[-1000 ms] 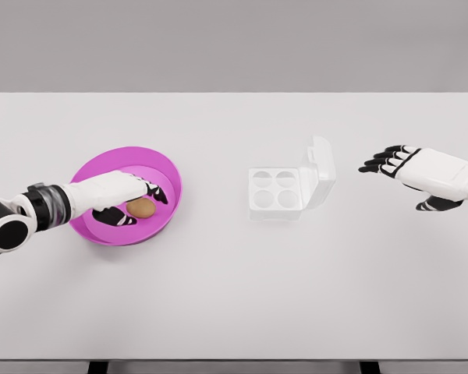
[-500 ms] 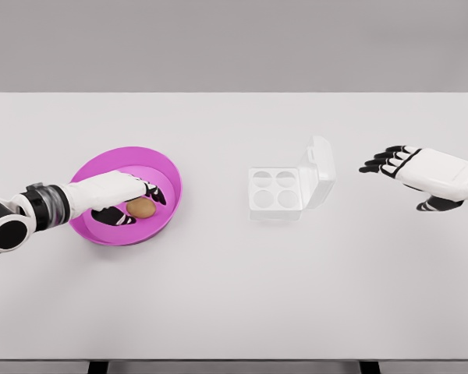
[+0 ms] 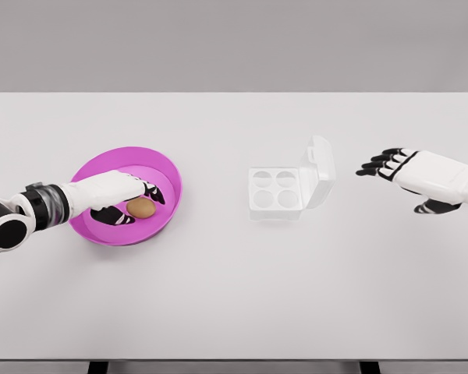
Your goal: Pack egg into the box and close the box lid
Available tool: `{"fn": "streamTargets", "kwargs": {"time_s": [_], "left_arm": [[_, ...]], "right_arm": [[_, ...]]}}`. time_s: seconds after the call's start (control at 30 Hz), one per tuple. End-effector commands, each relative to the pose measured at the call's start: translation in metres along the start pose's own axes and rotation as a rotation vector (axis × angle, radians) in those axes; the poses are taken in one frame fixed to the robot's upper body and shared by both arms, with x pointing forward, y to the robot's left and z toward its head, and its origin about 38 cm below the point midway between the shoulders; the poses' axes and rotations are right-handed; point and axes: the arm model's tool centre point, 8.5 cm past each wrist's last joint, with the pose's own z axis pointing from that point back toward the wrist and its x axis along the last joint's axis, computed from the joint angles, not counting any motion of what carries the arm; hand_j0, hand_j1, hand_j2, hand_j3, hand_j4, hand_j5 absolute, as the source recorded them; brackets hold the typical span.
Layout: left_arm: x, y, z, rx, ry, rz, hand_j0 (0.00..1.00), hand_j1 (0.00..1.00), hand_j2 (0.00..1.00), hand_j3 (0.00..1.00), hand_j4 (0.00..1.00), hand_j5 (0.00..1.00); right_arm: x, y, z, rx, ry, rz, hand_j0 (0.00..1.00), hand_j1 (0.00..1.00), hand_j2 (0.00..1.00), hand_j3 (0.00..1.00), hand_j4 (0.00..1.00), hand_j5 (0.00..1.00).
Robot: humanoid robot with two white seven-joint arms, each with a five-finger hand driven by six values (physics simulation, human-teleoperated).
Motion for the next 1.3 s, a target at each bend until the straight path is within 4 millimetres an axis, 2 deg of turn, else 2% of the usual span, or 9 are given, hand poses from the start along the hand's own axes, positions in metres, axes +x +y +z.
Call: {"fn": "streamTargets", "kwargs": {"time_s": [0.0,0.2,0.53,1.0,1.27], "left_arm": [[-0.0008,-0.0002,0.0001,-0.001,0.002,0.001,0.71,0.71,0.71,0.71,0.71,0.71],[-0.0008,-0.0011,-0.0004,-0.002,0.001,0.004,0.71,0.71,0.71,0.71,0.71,0.71],[-0.0025,-0.0024,-0.0003,-0.005,0.005,0.008,0.66,0.66,0.66,0.66,0.66,0.66],[-0.0029,-0.0007,0.0009,0.001,0.004,0.013,0.46,0.46,0.46,0.46,0.46,0.46],[-0.0018,0.0037,0.0025,0.013,-0.002,0.011,0.44,0.44,0.44,0.44,0.44,0.44]], "right_arm": [[0.0031,-0.0037,-0.0002,-0.009,-0.008,0.006,1.0,1.0,1.0,1.0,1.0,1.0],[0.0027,-0.0034,-0.0001,-0.009,-0.007,0.005,1.0,1.0,1.0,1.0,1.0,1.0],[0.0017,-0.0024,0.0,-0.007,-0.004,0.002,1.0,1.0,1.0,1.0,1.0,1.0],[-0.001,-0.0014,0.0001,-0.003,0.003,-0.001,1.0,1.0,1.0,1.0,1.0,1.0],[-0.001,-0.0009,-0.0003,0.0,0.005,0.002,1.0,1.0,1.0,1.0,1.0,1.0]]}}
